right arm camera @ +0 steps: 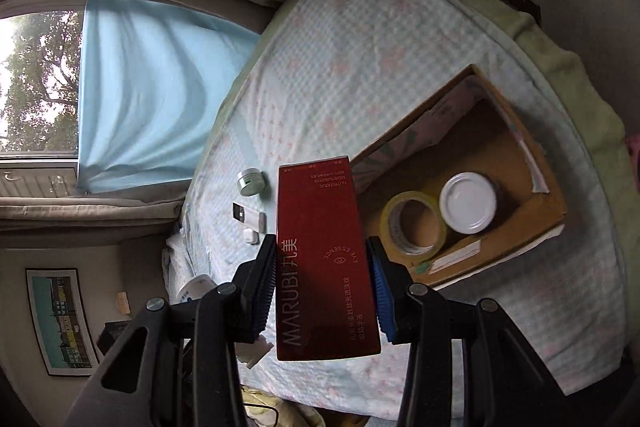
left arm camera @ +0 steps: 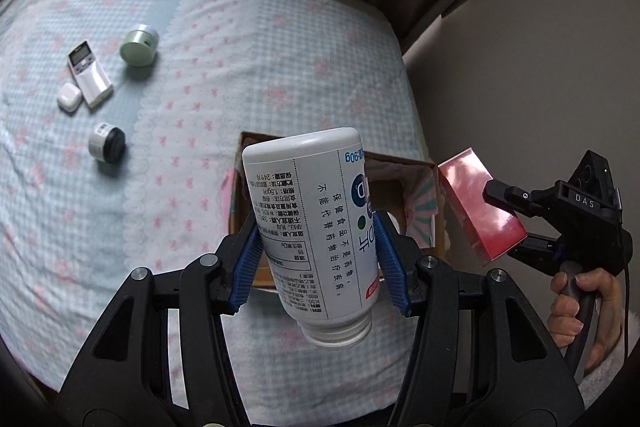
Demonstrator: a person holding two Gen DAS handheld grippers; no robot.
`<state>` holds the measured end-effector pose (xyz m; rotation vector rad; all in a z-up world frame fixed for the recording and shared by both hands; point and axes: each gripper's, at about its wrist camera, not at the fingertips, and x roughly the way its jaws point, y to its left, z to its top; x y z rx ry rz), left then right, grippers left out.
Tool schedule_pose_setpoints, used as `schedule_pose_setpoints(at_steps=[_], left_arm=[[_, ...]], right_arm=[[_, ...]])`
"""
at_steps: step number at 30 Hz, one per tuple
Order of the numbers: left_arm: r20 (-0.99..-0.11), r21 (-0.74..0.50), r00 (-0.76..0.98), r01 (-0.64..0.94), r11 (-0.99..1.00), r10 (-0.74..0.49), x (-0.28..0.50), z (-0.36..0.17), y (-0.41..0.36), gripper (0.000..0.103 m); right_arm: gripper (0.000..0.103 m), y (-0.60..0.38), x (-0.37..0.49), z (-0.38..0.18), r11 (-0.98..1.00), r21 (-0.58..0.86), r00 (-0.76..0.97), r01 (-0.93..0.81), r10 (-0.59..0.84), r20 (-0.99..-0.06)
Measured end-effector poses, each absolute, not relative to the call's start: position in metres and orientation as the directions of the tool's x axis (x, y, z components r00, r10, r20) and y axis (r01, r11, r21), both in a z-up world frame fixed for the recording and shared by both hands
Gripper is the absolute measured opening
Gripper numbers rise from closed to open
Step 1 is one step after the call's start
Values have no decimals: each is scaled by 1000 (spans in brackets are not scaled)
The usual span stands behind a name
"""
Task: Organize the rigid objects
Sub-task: 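Carry pill bottle and red box to the cardboard box and release both inside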
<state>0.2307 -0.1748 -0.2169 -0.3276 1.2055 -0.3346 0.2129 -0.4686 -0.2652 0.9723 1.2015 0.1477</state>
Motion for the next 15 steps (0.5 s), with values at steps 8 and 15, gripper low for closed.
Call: schedule_pose_setpoints(at_steps=[8, 15], left_arm=[[-902, -352, 214, 134, 926, -374, 260, -271, -233, 50], [-938, -300, 137, 139, 944, -319, 283, -319, -245, 50]], right_arm=[[40, -516, 233, -310, 698, 613, 332, 370, 517, -789], [40, -521, 250, -343, 788, 538, 269, 297, 472, -840]])
